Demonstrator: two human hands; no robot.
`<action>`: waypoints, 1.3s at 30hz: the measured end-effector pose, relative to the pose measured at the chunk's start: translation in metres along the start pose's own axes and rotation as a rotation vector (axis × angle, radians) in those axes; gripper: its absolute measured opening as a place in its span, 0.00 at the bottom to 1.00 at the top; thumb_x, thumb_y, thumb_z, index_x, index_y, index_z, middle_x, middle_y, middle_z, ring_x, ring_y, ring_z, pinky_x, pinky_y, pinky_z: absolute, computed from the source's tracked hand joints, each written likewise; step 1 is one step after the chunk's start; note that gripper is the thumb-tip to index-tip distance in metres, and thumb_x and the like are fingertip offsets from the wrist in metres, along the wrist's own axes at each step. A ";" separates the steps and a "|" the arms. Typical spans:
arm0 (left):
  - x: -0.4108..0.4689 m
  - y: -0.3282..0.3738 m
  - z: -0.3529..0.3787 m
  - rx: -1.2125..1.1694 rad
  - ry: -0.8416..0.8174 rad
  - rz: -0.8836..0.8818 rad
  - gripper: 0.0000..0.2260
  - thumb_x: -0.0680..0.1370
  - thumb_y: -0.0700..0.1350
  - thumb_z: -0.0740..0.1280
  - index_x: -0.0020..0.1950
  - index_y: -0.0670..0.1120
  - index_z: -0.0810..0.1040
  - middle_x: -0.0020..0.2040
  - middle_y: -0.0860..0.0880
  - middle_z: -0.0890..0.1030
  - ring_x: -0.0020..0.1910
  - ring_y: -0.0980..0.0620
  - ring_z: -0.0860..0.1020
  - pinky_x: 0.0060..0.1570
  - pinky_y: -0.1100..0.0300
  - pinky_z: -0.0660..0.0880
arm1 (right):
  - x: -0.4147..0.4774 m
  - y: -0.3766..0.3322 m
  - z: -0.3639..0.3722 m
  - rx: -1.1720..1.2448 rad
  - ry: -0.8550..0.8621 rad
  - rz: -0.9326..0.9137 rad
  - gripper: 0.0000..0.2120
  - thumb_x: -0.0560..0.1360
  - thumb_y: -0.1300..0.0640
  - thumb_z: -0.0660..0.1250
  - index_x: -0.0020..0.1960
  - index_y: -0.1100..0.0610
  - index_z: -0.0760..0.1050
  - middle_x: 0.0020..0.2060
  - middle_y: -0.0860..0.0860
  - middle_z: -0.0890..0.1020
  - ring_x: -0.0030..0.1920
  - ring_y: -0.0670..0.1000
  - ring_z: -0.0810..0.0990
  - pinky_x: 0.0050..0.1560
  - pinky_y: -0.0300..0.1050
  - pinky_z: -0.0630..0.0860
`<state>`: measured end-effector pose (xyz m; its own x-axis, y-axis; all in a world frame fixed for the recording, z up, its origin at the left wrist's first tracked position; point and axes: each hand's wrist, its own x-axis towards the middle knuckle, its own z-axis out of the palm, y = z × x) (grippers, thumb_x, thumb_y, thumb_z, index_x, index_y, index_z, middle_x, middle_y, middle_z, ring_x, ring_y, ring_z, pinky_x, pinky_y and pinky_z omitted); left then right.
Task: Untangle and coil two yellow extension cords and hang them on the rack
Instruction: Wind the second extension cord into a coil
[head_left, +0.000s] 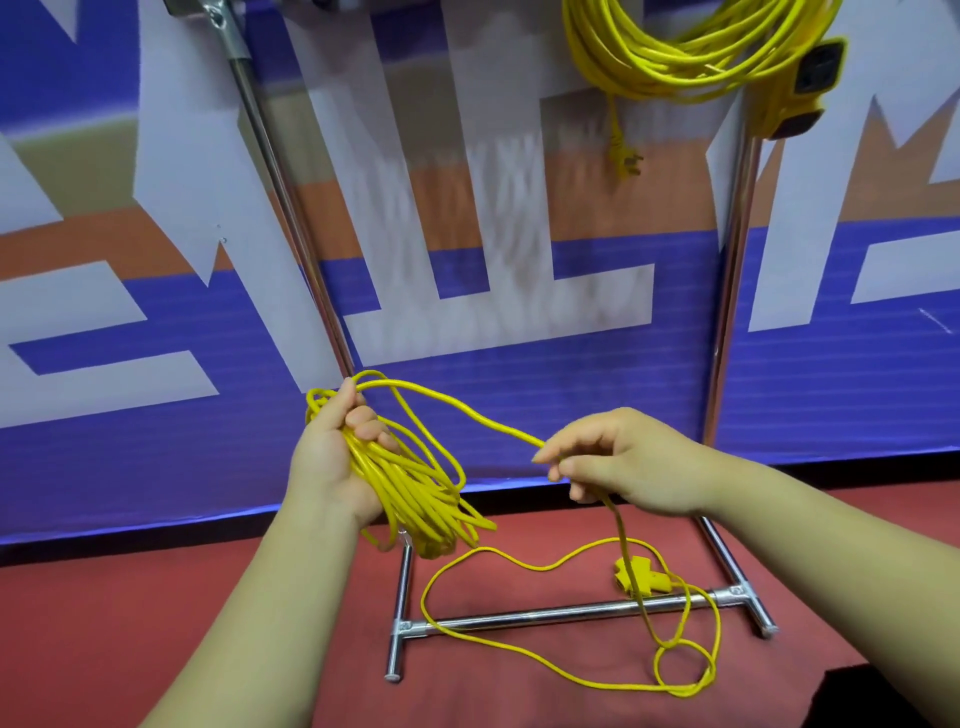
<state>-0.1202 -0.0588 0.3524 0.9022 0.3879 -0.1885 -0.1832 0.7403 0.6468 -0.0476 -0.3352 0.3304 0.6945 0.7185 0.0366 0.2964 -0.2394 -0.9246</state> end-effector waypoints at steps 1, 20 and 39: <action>0.001 0.002 -0.001 -0.009 0.005 0.009 0.09 0.76 0.51 0.68 0.38 0.50 0.73 0.25 0.56 0.68 0.22 0.60 0.69 0.23 0.67 0.70 | 0.000 0.001 0.000 -0.060 -0.023 0.006 0.12 0.79 0.65 0.67 0.53 0.51 0.84 0.44 0.52 0.86 0.40 0.50 0.85 0.46 0.41 0.80; -0.021 -0.061 -0.002 0.594 -0.167 -0.091 0.08 0.73 0.43 0.72 0.45 0.40 0.77 0.34 0.43 0.76 0.28 0.49 0.74 0.32 0.56 0.75 | -0.005 -0.012 -0.004 0.275 0.316 -0.018 0.10 0.75 0.63 0.72 0.54 0.52 0.83 0.46 0.60 0.85 0.45 0.50 0.83 0.48 0.47 0.81; -0.060 -0.129 0.046 0.744 -0.325 -0.244 0.22 0.67 0.41 0.75 0.58 0.35 0.79 0.47 0.42 0.85 0.26 0.53 0.74 0.29 0.59 0.74 | -0.027 -0.032 -0.014 0.803 0.454 -0.015 0.12 0.76 0.64 0.71 0.58 0.54 0.80 0.43 0.49 0.84 0.43 0.47 0.84 0.39 0.41 0.81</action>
<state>-0.1329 -0.2031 0.3139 0.9714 0.0024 -0.2376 0.2330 0.1848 0.9548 -0.0664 -0.3562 0.3649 0.9350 0.3526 0.0387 -0.1190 0.4147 -0.9021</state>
